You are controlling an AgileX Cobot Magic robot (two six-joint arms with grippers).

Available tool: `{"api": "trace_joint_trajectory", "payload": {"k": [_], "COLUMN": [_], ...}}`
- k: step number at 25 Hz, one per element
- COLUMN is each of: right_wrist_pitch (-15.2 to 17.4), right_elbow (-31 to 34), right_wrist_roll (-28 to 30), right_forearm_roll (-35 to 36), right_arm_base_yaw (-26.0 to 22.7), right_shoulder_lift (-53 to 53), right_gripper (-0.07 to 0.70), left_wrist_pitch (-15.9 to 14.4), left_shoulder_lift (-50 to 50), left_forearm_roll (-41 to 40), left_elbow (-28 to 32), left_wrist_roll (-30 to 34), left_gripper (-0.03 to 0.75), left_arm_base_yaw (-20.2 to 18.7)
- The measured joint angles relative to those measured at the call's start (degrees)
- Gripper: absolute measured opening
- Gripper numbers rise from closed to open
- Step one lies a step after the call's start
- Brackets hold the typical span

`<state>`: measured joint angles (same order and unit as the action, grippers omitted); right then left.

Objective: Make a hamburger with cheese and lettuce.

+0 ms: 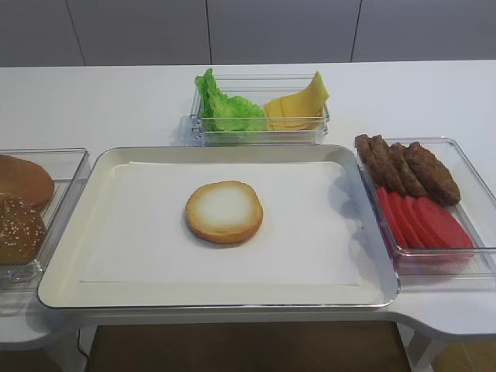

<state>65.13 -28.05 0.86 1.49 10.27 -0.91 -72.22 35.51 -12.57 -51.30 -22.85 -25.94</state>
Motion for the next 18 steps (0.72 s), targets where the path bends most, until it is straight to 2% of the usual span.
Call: {"api": "trace_joint_trajectory", "payload": {"k": [9,18], "right_wrist_pitch": [0.00,0.00], "right_elbow": [0.00,0.00], "right_wrist_roll": [0.00,0.00], "right_forearm_roll": [0.00,0.00], "right_arm_base_yaw": [0.00,0.00], "right_shoulder_lift": [0.00,0.00], "right_gripper": [0.299,0.299], "left_wrist_pitch": [-0.13,-0.28], "left_shoulder_lift": [-7.83,-19.82], "left_forearm_roll": [0.35,5.90], "left_elbow": [8.66,13.21], "left_wrist_roll": [1.83,6.00], "left_gripper": [0.396,0.396], "left_arm_base_yaw": [7.68,8.74]}}
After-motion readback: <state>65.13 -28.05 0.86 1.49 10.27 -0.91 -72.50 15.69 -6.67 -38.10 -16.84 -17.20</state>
